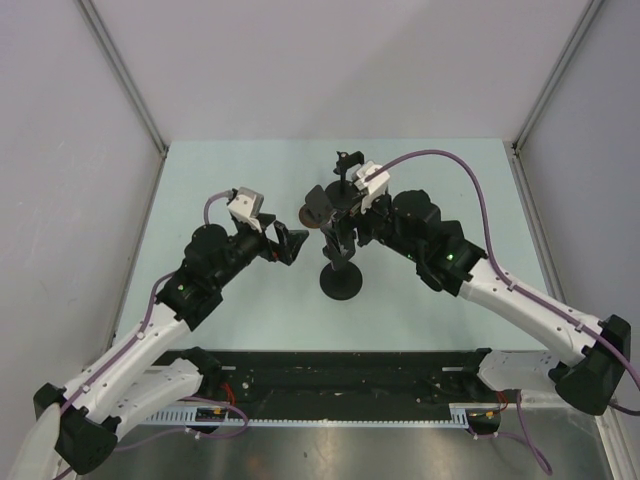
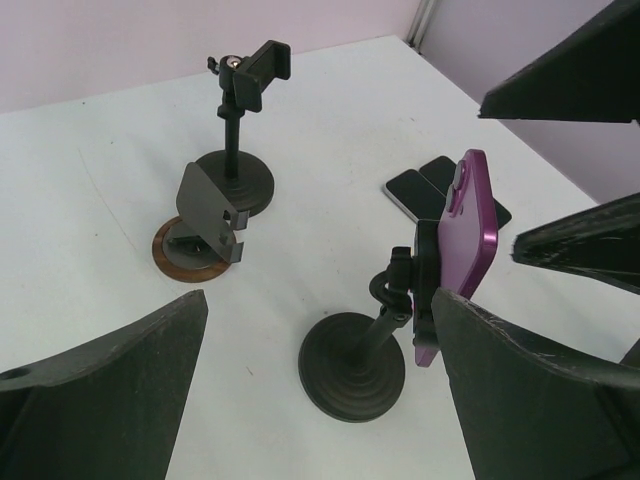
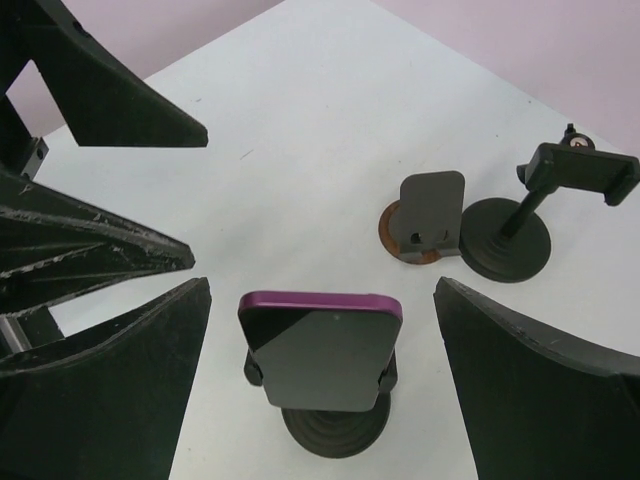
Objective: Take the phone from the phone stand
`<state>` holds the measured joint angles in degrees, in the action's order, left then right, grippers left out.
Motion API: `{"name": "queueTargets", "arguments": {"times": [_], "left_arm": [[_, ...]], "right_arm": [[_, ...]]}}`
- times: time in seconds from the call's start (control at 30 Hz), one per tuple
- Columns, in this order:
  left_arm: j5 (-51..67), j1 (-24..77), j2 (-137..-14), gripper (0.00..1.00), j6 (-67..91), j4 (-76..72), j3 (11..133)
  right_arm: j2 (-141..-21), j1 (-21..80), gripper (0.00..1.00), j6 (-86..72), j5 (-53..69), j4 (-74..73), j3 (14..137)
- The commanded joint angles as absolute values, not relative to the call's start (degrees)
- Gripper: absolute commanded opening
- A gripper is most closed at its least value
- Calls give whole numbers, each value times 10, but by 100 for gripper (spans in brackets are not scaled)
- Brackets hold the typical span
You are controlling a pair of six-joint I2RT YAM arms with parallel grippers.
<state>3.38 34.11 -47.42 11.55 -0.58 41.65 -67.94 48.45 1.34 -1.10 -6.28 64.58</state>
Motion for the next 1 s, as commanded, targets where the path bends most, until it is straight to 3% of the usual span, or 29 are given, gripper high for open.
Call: {"name": "queueTargets", "arguments": {"times": [0.0, 0.77, 0.97], "left_arm": [[48, 338, -460, 100, 113, -17, 413], [66, 338, -462, 100, 119, -17, 411], [101, 341, -461, 100, 121, -17, 410]], "right_arm": [[-696, 483, 100, 21, -19, 12, 658], [-760, 497, 100, 12, -58, -78, 656], [-766, 499, 87, 23, -66, -74, 650]]}}
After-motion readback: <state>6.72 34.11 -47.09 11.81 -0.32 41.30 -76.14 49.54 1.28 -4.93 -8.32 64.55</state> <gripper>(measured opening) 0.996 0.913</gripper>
